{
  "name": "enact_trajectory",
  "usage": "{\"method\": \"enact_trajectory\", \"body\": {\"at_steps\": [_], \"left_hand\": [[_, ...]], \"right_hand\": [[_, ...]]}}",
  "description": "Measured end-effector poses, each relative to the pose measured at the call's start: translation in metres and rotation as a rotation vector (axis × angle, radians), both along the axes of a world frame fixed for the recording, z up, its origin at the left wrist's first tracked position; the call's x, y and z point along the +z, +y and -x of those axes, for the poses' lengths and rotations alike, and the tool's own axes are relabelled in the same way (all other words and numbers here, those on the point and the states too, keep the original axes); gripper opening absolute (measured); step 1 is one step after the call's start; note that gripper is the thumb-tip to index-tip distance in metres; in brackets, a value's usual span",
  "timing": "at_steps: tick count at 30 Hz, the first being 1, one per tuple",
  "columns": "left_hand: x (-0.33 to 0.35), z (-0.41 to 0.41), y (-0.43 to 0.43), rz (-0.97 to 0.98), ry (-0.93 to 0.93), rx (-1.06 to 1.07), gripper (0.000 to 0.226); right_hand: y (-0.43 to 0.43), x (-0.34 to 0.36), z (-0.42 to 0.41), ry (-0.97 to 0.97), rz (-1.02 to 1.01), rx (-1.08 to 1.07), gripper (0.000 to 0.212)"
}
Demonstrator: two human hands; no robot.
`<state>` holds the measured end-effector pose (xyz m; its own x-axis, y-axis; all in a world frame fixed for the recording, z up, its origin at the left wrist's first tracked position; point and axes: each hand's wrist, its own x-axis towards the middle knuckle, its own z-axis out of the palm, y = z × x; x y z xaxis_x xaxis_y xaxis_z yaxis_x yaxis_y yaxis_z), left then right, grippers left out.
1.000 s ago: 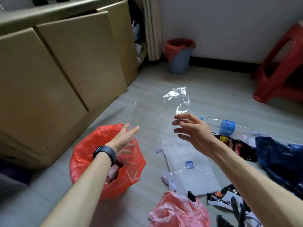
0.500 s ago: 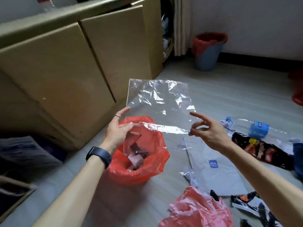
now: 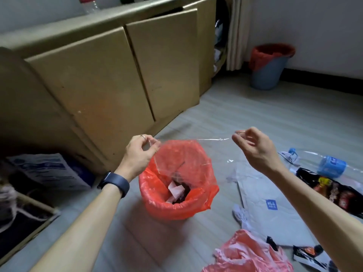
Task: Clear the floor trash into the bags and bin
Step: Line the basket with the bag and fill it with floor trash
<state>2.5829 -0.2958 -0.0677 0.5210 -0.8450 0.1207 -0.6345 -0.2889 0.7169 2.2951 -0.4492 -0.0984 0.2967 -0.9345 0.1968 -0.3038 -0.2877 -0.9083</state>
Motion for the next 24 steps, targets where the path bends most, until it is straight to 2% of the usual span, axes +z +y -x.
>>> {"method": "enact_trajectory", "body": {"at_steps": [2, 4, 6, 8, 10, 12, 14, 17, 19, 22, 24], "left_hand": [[0.002, 0.001, -0.006, 0.106, 0.245, 0.001, 0.009], [0.001, 0.000, -0.009, 0.212, 0.480, 0.010, 0.007], [-0.003, -0.006, -0.008, 0.232, 0.516, 0.073, 0.005], [-0.011, -0.014, -0.006, 0.189, 0.570, 0.135, 0.007], [-0.023, -0.022, -0.003, 0.096, 0.750, 0.112, 0.026], [-0.036, -0.025, 0.002, -0.092, 0.903, 0.020, 0.049], [-0.052, -0.029, 0.007, -0.215, 0.910, -0.027, 0.046], [-0.063, -0.036, 0.008, -0.121, 0.978, 0.045, 0.023], [-0.067, -0.038, 0.006, -0.065, 1.046, 0.069, 0.017], [-0.075, -0.039, 0.006, -0.034, 1.127, 0.133, 0.044], [-0.074, -0.043, 0.009, -0.128, 1.105, 0.143, 0.042]], "right_hand": [[0.002, 0.005, -0.014, -0.205, -0.173, 0.087, 0.021], [0.006, 0.007, -0.022, -0.295, -0.350, 0.185, 0.025], [0.008, 0.001, -0.026, -0.247, -0.563, 0.301, 0.043], [0.011, -0.010, -0.032, -0.160, -0.677, 0.388, 0.043], [0.011, -0.021, -0.039, -0.133, -0.687, 0.353, 0.030], [0.009, -0.028, -0.045, -0.221, -0.686, 0.259, 0.023], [0.001, -0.035, -0.047, -0.287, -0.695, 0.204, 0.024], [-0.008, -0.043, -0.044, -0.321, -0.746, 0.242, 0.027], [-0.009, -0.048, -0.041, -0.313, -0.730, 0.281, 0.025], [-0.006, -0.052, -0.039, -0.248, -0.655, 0.307, 0.033], [-0.004, -0.052, -0.033, -0.164, -0.636, 0.360, 0.038]]}}
